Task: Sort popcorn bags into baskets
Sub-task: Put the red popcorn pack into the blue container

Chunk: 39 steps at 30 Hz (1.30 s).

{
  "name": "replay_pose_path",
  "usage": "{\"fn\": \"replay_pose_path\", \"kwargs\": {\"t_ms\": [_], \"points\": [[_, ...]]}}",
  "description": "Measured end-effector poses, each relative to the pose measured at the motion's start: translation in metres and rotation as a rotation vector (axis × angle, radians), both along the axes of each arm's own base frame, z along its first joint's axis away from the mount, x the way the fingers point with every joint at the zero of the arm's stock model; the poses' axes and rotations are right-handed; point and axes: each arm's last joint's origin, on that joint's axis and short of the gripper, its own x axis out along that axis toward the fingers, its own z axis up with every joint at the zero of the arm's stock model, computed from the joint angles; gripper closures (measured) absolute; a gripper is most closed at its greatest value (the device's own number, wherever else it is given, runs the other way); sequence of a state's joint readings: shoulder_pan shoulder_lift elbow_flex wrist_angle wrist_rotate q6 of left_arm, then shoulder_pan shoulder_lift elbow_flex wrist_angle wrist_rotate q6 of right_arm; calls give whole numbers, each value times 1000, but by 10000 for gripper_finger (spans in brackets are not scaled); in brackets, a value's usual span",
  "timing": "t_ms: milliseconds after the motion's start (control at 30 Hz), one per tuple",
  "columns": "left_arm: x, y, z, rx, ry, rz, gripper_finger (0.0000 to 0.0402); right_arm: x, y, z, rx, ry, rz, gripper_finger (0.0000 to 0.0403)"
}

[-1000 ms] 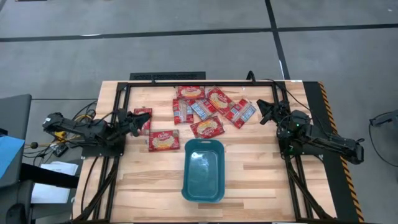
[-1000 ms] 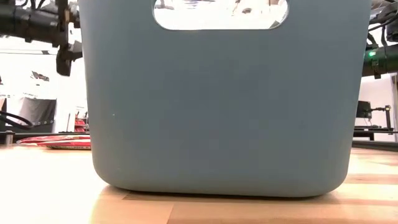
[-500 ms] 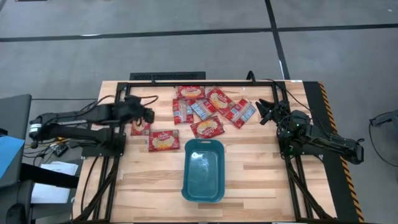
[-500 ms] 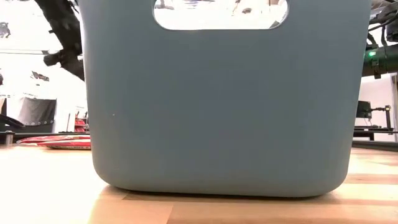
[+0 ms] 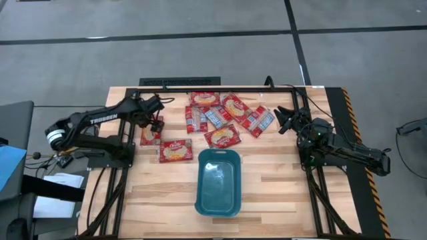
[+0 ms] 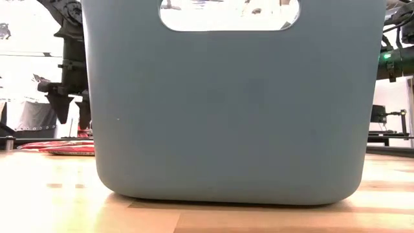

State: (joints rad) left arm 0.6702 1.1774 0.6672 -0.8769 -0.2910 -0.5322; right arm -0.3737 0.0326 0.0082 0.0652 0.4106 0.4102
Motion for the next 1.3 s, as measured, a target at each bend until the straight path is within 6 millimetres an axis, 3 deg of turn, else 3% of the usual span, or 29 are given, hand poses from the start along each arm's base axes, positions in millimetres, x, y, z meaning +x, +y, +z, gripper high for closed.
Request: {"fn": "replay_pose_path", "kwargs": {"t_ms": [433, 767, 867, 1233, 1300], "points": [[-30, 14, -40, -128, -177, 122, 83, 0, 0, 0, 1, 2, 0, 211], [-30, 16, -60, -148, -441, 150, 95, 0, 0, 0, 1, 2, 1, 210], [-32, 14, -64, -126, -441, 184, 139, 0, 0, 0, 1, 3, 1, 215], [-32, 13, -74, -69, -485, 67, 375, 0, 0, 0, 1, 2, 4, 232], [-31, 12, -74, -90, -505, 41, 392, 0, 0, 0, 1, 3, 11, 233]]}}
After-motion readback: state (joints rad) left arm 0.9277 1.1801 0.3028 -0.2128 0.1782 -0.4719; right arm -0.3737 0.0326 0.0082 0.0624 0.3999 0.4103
